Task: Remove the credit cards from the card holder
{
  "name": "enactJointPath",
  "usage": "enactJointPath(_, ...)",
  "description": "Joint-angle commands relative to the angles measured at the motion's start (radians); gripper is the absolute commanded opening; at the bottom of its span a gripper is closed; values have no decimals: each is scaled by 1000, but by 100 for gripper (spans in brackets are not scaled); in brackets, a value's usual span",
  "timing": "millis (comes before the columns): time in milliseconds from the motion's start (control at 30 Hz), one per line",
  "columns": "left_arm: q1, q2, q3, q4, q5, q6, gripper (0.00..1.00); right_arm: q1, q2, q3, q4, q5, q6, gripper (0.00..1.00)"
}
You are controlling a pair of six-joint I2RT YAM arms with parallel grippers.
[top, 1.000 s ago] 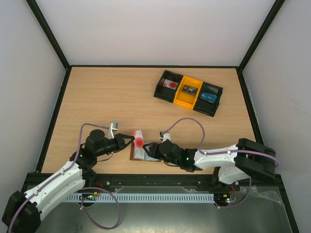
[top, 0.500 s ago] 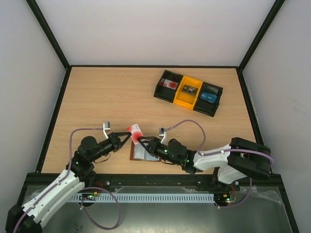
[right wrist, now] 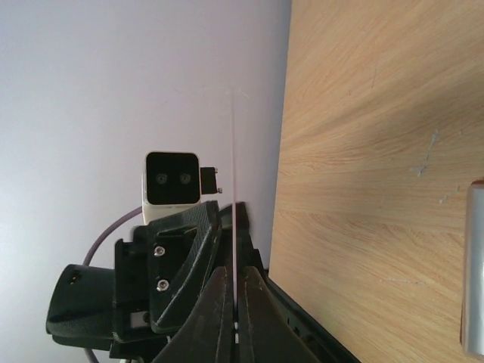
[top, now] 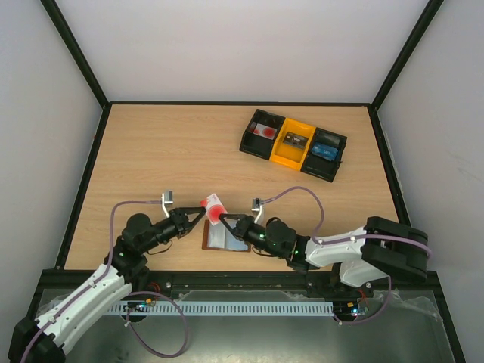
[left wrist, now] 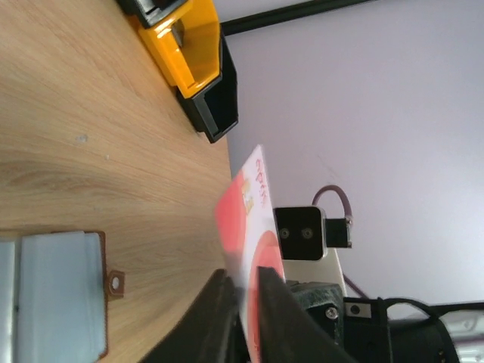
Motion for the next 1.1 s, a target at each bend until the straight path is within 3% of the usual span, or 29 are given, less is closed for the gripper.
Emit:
enactJointPath(0, 4, -3, -12, 2, 53, 47, 25, 3, -78, -41, 6, 53, -75, 2)
enactJointPath(133, 4, -11, 38, -125, 98, 181, 50, 3, -134, -49, -72, -28, -209, 2)
enactJointPath(200, 4, -22, 55, -163, 128, 228, 56, 2, -168, -51, -157, -67, -244, 2)
enactJointPath(300, 4, -37, 64, -166, 188, 266, 62, 3, -247, -120, -157, -121, -276, 2)
enactJointPath(733, 4, 22, 102, -194, 309, 371, 62, 1, -536, -61, -615, -284, -487, 2)
enactJointPath(967, 4, 88, 72, -74, 402, 329, 54, 2, -520, -3, -667, -335, -534, 2)
enactJointPath(1067, 4, 88, 65, -48, 406, 312, 41, 2, -498, 13, -678, -351, -549, 2)
